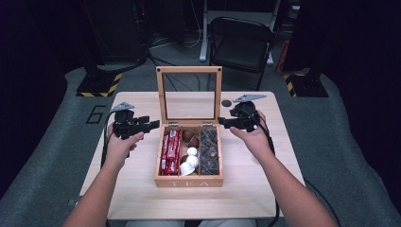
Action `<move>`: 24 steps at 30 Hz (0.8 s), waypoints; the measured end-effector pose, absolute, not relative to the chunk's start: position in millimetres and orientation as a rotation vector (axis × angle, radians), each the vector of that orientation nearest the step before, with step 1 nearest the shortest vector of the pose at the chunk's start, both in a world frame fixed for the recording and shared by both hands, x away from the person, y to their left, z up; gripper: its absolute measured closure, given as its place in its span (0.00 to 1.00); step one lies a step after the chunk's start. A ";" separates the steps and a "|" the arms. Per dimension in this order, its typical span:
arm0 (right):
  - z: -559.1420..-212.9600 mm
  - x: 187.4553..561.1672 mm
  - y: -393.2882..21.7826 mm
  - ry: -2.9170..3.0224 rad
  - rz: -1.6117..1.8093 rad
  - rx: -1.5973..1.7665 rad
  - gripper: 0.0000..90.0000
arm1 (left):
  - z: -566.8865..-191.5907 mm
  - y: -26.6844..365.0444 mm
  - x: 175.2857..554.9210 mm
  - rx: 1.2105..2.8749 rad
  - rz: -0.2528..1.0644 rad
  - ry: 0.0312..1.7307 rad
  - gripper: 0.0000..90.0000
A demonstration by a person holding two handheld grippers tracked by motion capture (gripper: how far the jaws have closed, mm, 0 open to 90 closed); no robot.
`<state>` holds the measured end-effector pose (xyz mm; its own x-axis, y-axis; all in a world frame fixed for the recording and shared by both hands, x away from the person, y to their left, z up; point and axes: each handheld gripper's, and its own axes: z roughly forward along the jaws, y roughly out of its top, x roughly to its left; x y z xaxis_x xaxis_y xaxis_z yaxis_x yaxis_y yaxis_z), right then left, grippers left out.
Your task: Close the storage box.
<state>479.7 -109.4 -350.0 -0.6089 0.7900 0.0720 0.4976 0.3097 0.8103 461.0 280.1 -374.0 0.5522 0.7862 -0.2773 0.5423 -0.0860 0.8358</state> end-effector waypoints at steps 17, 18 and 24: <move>-365.8 512.2 -101.3 2.261 1.198 1.180 0.42 | -371.5 260.1 489.4 1.792 0.324 1.066 0.46; -366.9 514.0 -100.1 2.263 1.198 1.180 0.42 | -372.1 260.3 491.1 1.789 0.325 1.071 0.46; -373.7 527.6 -94.8 2.272 1.201 1.180 0.42 | -377.1 261.5 499.3 1.786 0.319 1.097 0.46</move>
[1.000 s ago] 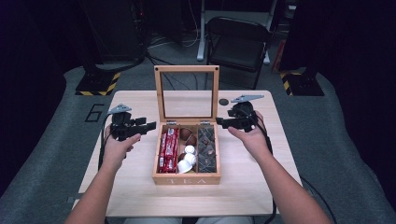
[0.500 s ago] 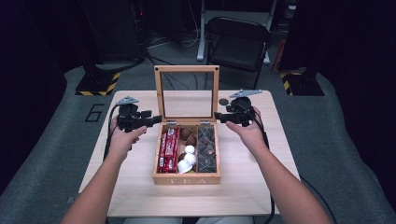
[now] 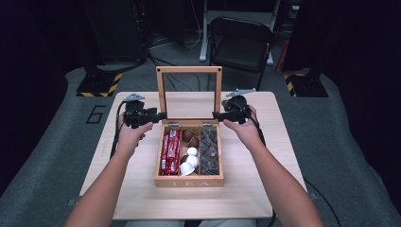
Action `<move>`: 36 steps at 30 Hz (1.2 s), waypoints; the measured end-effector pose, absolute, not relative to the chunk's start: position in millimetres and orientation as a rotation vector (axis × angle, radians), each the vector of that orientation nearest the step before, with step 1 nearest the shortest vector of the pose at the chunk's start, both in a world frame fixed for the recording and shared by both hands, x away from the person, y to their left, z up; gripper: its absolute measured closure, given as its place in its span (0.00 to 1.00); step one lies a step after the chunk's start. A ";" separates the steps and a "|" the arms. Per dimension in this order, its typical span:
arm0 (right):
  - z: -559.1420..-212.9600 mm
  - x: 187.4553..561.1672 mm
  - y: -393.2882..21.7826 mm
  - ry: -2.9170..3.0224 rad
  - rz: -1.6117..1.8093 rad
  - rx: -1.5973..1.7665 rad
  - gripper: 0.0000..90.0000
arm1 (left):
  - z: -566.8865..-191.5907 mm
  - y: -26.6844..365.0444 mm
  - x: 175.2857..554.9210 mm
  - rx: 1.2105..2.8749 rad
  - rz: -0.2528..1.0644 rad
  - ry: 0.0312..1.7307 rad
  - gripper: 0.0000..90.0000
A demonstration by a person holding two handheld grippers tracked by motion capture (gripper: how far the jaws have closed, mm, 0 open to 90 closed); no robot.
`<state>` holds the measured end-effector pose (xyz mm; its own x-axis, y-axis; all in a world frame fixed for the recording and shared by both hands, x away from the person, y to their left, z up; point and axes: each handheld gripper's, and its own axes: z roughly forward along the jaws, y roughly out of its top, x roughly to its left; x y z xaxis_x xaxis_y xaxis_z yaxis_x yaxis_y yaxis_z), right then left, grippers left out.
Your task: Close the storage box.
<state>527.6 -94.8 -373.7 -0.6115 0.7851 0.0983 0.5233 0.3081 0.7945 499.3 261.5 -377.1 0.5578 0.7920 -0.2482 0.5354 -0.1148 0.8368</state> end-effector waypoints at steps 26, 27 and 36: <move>-395.8 571.2 -88.7 2.231 1.168 1.295 0.40 | -375.0 265.0 492.2 1.793 0.328 1.106 0.47; -396.9 573.0 -87.8 2.231 1.170 1.286 0.40 | -375.0 265.6 492.0 1.792 0.331 1.107 0.47; -400.8 581.0 -82.2 2.243 1.188 1.296 0.40 | -376.2 271.8 488.9 1.792 0.336 1.121 0.47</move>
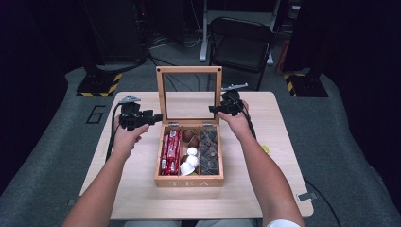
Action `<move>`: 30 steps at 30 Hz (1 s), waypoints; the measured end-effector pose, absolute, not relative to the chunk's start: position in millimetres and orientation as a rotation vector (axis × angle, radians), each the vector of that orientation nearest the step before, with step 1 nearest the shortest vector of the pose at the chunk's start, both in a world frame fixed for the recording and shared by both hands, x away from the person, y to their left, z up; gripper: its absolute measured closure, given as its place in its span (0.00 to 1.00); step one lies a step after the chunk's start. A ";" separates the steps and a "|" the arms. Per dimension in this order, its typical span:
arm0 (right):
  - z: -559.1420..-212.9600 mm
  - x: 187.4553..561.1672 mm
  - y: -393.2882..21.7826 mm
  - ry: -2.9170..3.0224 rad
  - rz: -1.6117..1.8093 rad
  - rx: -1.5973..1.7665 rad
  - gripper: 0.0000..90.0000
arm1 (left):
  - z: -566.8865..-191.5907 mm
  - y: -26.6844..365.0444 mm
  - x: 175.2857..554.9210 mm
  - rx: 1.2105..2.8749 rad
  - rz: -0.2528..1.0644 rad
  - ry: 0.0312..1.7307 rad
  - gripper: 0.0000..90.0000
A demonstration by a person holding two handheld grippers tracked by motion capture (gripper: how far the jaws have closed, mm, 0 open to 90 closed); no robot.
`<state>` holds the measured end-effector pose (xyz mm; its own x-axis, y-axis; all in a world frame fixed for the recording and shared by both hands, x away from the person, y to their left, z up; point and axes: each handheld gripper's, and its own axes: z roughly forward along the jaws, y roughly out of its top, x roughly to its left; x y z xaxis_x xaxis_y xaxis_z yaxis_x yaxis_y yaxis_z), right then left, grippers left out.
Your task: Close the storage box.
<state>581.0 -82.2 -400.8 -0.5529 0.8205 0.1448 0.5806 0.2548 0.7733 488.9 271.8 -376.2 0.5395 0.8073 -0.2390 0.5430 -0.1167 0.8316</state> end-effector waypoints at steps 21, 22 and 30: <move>-399.8 590.1 -72.6 2.251 1.244 1.273 0.42 | -378.1 288.8 481.0 1.762 0.345 1.162 0.47; -400.1 590.3 -72.2 2.251 1.242 1.269 0.42 | -378.2 289.2 480.9 1.761 0.344 1.162 0.47; -398.5 590.6 -74.4 2.246 1.269 1.301 0.47 | -377.3 292.8 480.6 1.750 0.335 1.171 0.47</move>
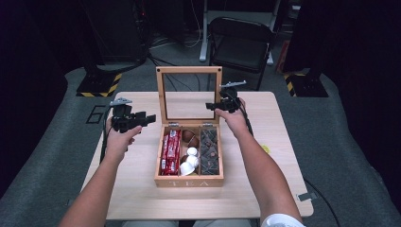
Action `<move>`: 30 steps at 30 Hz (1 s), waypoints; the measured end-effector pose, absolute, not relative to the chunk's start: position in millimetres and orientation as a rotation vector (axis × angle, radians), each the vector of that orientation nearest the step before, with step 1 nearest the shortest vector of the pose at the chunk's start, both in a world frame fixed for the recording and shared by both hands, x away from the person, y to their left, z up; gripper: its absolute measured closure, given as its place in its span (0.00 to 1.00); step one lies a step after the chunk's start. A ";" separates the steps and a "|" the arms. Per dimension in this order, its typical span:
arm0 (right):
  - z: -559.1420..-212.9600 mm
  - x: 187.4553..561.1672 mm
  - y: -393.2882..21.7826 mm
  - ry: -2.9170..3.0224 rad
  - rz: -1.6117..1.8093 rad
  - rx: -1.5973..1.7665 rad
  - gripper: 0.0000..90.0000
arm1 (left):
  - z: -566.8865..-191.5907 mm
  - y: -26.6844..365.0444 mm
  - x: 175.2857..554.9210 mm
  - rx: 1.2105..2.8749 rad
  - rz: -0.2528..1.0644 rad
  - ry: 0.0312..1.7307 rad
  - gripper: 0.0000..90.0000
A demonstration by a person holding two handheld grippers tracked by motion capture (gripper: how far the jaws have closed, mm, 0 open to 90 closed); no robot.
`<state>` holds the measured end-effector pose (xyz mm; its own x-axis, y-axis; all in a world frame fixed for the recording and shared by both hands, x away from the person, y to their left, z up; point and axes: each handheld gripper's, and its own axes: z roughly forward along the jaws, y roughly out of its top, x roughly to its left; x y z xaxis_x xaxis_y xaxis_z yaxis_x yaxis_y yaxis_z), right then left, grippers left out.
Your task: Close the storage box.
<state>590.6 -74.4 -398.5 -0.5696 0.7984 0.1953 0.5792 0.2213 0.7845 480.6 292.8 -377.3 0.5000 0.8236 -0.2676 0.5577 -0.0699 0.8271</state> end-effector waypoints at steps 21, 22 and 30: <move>-394.7 579.2 -77.3 2.253 1.252 1.246 0.52 | -372.1 283.9 489.0 1.759 0.353 1.157 0.47; -394.7 578.3 -77.4 2.249 1.251 1.242 0.52 | -371.7 283.4 489.2 1.762 0.354 1.154 0.47; -394.5 570.8 -78.2 2.232 1.264 1.221 0.52 | -373.4 281.3 492.4 1.766 0.353 1.161 0.47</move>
<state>570.8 -78.2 -394.5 -0.5937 0.7922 0.1413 0.5285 0.2514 0.8109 492.4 281.3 -373.4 0.5053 0.8270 -0.2463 0.5500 -0.0887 0.8304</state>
